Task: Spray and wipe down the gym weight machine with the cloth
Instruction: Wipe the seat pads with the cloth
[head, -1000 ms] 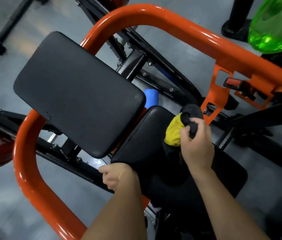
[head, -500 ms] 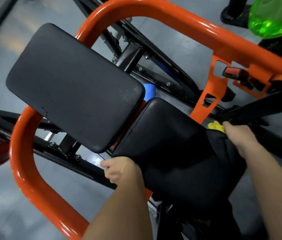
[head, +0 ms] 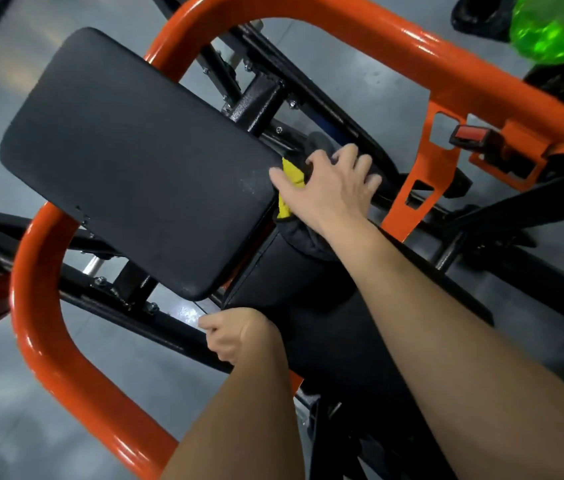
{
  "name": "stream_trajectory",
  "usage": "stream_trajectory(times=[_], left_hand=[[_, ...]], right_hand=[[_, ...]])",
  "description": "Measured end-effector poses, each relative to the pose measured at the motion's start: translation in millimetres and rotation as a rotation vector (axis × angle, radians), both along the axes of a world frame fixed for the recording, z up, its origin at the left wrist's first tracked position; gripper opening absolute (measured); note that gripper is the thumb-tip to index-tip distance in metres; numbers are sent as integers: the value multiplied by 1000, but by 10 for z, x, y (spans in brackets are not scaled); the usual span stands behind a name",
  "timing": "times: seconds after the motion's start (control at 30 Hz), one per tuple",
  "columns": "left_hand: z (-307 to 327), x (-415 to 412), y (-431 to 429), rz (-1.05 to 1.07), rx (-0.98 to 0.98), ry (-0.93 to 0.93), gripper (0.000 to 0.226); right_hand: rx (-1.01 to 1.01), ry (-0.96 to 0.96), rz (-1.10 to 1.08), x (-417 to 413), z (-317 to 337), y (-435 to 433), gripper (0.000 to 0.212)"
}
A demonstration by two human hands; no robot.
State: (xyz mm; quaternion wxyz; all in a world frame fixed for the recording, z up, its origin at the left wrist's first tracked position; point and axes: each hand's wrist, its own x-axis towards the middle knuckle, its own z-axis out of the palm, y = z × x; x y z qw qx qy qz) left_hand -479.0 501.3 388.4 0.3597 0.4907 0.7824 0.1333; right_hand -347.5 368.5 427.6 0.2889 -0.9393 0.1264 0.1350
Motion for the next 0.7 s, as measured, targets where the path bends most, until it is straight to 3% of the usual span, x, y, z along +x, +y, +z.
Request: stream_trajectory(times=[0.17,0.33,0.53,0.6,0.7], left_hand=[[-54,17,-5,-5,85,-5,60],[-82,20,-9,33,162,21,51],[-181,25,84,148,156,-123,38],[-107,-27,39,-18,270,-115,45],[233,102,-142,-667,750,-260,51]], right_hand=[[120,-171,122,-299,-175,-180,81],[26,-195,40,-276,-172,-62,66],[-46,-223,35,-269,-176,-30,44],[-20,-211,49,-217,-188,-61,41],[1,-180,64,-164,-178,-97,41]])
